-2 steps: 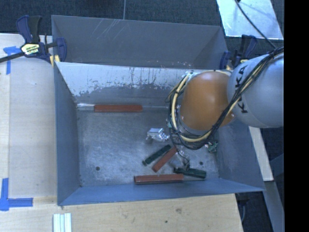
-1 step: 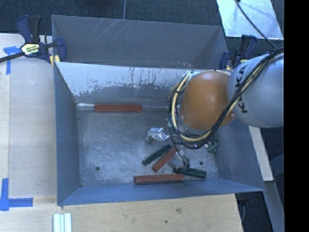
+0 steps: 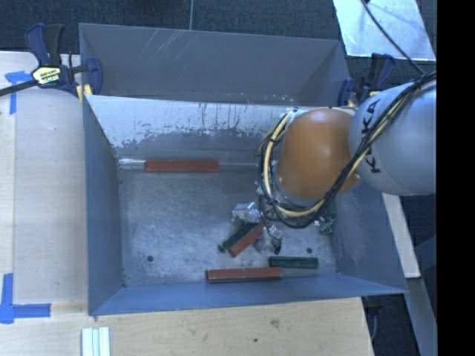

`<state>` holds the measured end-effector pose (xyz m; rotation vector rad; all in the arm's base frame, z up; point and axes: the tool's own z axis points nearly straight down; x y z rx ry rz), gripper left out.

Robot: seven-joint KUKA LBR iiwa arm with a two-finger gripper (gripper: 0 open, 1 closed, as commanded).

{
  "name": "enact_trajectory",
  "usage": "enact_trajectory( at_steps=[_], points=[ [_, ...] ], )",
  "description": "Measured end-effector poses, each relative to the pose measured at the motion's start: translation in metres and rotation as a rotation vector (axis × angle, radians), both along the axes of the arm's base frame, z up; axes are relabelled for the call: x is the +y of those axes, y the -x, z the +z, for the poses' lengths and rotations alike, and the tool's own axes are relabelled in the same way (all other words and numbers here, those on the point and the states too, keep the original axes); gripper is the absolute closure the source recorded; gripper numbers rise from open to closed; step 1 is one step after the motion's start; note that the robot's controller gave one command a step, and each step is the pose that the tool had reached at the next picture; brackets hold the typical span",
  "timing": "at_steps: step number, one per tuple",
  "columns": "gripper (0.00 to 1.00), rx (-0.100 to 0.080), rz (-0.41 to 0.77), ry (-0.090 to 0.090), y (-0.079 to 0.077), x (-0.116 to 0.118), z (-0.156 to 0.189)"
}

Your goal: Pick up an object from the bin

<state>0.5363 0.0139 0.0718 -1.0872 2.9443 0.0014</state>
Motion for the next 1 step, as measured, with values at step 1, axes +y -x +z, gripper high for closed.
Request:
enact_trajectory(
  at_steps=[1],
  points=[
    [1.00,-0.006,-0.004,0.001,-0.0021,0.0001,0.0587]
  ],
)
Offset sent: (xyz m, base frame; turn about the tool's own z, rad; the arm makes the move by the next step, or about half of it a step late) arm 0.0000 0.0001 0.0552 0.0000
